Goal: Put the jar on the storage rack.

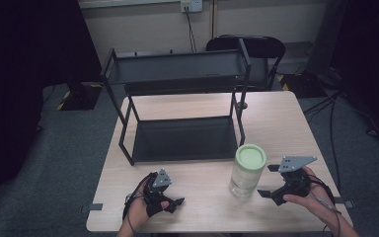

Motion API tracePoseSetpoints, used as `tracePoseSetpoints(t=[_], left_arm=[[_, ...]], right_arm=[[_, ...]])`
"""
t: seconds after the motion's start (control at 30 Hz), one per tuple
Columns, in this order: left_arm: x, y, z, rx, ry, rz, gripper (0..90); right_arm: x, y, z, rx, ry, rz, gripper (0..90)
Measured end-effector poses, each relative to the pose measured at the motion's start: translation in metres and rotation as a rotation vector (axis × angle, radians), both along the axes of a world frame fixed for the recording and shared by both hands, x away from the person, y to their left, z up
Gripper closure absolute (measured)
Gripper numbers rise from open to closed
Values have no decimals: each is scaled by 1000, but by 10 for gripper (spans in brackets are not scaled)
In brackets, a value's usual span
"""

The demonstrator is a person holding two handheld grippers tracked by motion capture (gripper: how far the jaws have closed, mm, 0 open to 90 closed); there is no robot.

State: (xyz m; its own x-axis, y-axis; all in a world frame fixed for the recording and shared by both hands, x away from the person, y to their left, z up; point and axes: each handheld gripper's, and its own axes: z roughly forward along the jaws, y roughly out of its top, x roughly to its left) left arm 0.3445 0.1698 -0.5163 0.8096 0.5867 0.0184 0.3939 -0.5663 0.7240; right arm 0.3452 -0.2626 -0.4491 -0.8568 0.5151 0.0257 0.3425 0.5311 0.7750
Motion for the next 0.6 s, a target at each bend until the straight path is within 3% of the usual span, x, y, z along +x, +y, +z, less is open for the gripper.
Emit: tracePoseSetpoints(t=[0.6], left_arm=[[0, 0, 0, 0, -1, 0, 1]], right_arm=[[1, 15, 22, 12, -16, 55, 21]])
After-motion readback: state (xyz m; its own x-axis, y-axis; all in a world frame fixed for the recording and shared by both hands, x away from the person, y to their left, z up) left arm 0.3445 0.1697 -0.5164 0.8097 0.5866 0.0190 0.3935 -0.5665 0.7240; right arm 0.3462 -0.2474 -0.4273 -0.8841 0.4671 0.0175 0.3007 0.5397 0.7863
